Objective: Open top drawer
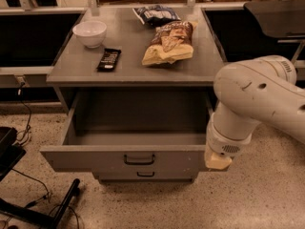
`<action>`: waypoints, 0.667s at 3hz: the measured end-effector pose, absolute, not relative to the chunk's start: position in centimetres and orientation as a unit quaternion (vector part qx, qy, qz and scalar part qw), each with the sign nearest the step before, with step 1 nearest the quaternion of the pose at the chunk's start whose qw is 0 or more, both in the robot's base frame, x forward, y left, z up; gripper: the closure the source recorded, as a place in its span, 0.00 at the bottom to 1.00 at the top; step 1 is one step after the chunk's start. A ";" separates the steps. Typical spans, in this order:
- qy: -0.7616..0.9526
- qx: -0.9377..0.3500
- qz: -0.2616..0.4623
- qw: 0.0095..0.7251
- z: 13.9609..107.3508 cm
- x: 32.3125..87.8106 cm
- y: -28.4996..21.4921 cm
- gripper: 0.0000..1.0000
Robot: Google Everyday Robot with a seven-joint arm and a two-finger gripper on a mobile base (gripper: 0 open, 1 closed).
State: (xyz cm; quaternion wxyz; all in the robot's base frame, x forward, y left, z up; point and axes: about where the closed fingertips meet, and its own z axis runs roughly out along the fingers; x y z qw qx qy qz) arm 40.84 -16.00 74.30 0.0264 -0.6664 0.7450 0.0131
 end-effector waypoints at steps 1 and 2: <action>0.731 -0.680 0.017 0.050 74.1 42.3 -13.6 0.11; 0.741 -0.668 0.029 0.060 72.2 43.4 -13.6 0.00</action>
Offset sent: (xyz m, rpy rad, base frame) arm 0.0409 0.0236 -0.0436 0.1097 -0.0261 -0.0300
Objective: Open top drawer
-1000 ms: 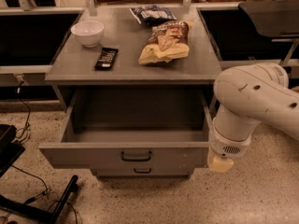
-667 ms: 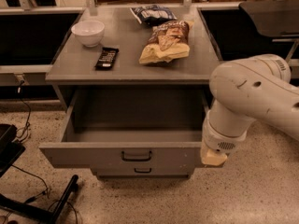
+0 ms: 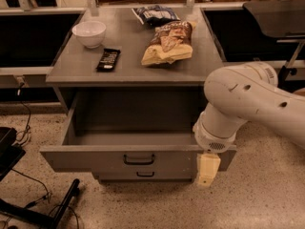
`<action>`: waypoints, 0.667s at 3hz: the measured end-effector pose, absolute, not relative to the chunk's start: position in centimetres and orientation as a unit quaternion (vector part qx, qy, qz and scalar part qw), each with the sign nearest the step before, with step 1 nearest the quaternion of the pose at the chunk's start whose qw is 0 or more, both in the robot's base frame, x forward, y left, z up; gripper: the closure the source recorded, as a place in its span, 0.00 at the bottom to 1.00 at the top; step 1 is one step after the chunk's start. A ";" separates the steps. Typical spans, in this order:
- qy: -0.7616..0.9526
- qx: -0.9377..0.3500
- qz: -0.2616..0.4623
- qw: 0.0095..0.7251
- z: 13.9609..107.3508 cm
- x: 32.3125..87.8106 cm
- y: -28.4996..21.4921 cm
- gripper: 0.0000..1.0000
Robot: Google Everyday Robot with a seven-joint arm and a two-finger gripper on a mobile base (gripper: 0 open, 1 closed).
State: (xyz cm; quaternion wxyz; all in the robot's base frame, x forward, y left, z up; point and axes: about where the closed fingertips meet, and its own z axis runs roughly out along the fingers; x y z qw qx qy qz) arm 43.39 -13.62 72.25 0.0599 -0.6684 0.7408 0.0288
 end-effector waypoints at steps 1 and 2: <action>0.758 -0.648 0.038 0.071 70.7 44.0 -14.6 0.00; 0.758 -0.648 0.038 0.071 70.7 44.0 -14.6 0.00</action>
Offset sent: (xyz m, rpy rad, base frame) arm 0.0050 -0.0088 -0.0132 0.0251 0.0003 -0.0453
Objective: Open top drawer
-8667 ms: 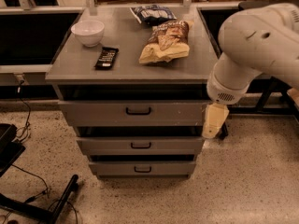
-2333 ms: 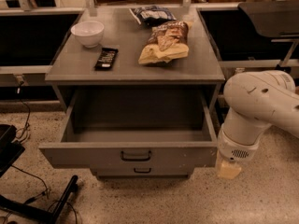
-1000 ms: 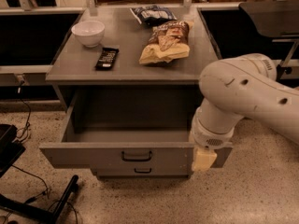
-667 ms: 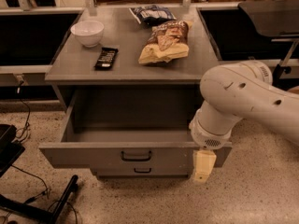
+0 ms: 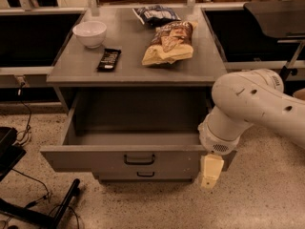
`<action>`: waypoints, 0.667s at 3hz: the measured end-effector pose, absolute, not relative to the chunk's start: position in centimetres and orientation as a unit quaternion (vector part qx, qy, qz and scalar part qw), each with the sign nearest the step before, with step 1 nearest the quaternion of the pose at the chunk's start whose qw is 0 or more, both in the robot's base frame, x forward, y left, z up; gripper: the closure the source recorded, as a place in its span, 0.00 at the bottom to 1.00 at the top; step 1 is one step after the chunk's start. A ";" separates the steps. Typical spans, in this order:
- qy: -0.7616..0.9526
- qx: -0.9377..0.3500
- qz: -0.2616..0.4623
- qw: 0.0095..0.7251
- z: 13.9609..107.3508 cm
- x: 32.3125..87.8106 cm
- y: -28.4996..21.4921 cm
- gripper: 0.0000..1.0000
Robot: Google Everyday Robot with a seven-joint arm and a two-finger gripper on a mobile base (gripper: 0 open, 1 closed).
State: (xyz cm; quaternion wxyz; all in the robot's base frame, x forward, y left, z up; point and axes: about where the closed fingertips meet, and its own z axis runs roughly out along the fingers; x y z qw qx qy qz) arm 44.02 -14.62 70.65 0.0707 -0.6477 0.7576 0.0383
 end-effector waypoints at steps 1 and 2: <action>0.758 -0.648 0.047 0.050 68.7 44.0 -13.8 0.19; 0.764 -0.641 0.068 0.031 67.2 41.7 -13.7 0.42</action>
Offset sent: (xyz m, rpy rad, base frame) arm -0.0523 0.0101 -0.0556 0.0071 0.1786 -0.0332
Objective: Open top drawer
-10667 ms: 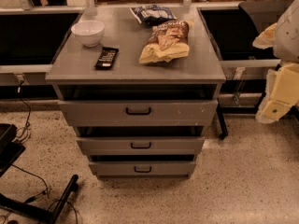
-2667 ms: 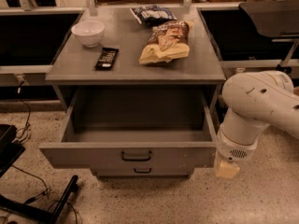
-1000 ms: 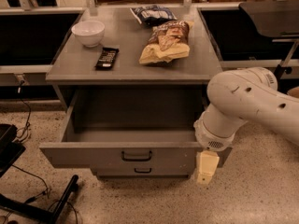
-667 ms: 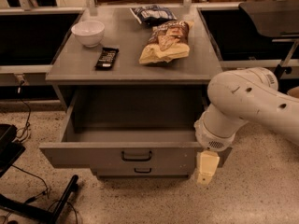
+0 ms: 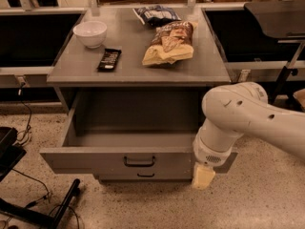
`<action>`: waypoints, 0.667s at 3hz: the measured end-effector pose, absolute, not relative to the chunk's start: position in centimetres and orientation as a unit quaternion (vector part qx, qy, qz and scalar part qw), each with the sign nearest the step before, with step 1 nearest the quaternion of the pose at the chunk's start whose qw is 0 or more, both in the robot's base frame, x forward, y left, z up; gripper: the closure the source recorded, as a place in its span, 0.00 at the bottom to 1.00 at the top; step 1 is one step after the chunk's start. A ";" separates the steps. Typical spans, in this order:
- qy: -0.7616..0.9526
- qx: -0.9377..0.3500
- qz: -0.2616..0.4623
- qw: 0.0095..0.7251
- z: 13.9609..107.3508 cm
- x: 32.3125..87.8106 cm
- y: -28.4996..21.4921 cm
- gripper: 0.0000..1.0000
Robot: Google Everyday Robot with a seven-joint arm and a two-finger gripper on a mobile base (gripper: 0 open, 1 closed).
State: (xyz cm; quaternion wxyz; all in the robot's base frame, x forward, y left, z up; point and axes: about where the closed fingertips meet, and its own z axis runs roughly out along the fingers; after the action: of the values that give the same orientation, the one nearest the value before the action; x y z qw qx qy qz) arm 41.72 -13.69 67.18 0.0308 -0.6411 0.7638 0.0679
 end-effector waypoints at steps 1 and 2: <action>0.765 -0.639 0.073 0.022 67.2 40.7 -13.9 0.66; 0.765 -0.639 0.073 0.022 67.8 40.9 -13.9 0.89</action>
Offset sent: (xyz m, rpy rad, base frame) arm -0.1604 -0.0712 0.0377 -0.1921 0.2131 -0.1204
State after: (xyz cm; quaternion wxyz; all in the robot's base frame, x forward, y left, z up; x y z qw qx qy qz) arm 40.91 -13.85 67.80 0.0220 -0.6389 0.7655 0.0730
